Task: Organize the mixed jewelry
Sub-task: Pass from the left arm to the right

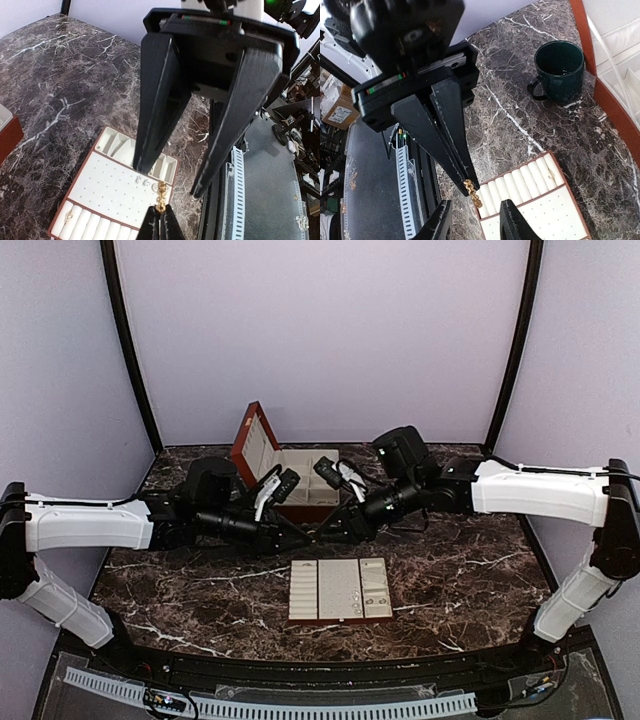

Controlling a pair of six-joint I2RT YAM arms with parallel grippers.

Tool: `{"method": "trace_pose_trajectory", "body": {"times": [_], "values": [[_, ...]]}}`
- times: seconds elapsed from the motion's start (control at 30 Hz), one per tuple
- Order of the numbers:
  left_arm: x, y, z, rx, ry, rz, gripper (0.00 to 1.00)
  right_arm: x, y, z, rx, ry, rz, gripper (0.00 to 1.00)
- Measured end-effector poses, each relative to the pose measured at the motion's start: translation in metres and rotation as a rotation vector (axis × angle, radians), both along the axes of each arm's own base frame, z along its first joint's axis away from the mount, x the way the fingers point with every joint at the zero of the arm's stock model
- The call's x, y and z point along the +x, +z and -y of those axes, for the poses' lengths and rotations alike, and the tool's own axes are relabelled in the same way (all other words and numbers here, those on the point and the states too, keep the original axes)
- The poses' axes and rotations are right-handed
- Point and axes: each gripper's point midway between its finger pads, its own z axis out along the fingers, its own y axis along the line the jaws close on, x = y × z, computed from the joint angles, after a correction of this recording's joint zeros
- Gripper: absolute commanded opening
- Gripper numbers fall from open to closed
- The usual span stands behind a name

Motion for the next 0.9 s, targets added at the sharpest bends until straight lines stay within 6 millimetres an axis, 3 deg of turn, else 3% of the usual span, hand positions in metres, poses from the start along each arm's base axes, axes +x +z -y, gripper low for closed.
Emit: {"method": "trace_pose_trajectory", "body": {"times": [0.23,0.37,0.53,0.9], "values": [[-0.005,0.002,0.001,-0.011,-0.017,-0.032,0.00,-0.009,-0.011,-0.005,-0.035,0.034,0.002,0.28],[-0.007,0.002,0.002,-0.015,-0.028,-0.036,0.00,-0.009,-0.011,-0.006,-0.034,0.033,0.001,0.27],[-0.009,0.003,0.002,-0.021,-0.044,-0.043,0.00,-0.009,-0.012,-0.007,-0.030,0.038,-0.008,0.19],[-0.013,0.005,0.002,-0.032,-0.067,-0.051,0.00,-0.014,-0.005,-0.011,0.004,0.072,-0.050,0.17]]}}
